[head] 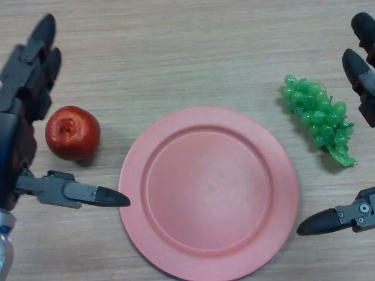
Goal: Pick up the red apple and place it on the plate
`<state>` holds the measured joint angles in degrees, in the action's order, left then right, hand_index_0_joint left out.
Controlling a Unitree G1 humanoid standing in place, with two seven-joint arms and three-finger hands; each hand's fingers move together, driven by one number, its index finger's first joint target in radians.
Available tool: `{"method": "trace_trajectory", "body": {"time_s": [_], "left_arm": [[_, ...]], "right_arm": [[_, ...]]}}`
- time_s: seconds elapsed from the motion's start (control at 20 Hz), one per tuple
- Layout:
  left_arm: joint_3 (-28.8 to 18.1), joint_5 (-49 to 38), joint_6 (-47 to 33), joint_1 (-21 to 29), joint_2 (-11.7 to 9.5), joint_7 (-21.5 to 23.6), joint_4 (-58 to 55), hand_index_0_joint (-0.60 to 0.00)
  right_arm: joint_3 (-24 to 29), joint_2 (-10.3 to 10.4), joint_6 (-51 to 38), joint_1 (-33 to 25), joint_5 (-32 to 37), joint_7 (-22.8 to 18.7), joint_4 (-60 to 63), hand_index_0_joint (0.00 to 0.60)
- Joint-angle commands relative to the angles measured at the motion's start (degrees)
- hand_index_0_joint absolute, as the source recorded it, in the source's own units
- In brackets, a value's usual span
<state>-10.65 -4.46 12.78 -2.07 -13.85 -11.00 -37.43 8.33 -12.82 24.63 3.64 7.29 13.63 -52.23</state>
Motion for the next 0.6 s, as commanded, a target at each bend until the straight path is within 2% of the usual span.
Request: {"method": "trace_trajectory", "body": {"time_s": [0.05,0.35,0.6], "left_arm": [[-3.7,0.4,-8.8,1.1,-1.3,1.6,-1.7,0.0],[-7.4,-1.8,-9.5,4.5,-4.3,3.2,9.7,0.0],[-5.6,2.7,-16.1,8.9,-7.0,5.3,23.8,0.0]], "right_arm": [[2.9,-1.2,-9.0,-1.1,2.3,-0.6,-1.5,0.0],[2.6,-0.2,-12.3,0.8,1.6,-2.2,-1.0,0.0],[3.6,0.5,-13.4,2.8,1.4,-2.2,-1.7,0.0]]}}
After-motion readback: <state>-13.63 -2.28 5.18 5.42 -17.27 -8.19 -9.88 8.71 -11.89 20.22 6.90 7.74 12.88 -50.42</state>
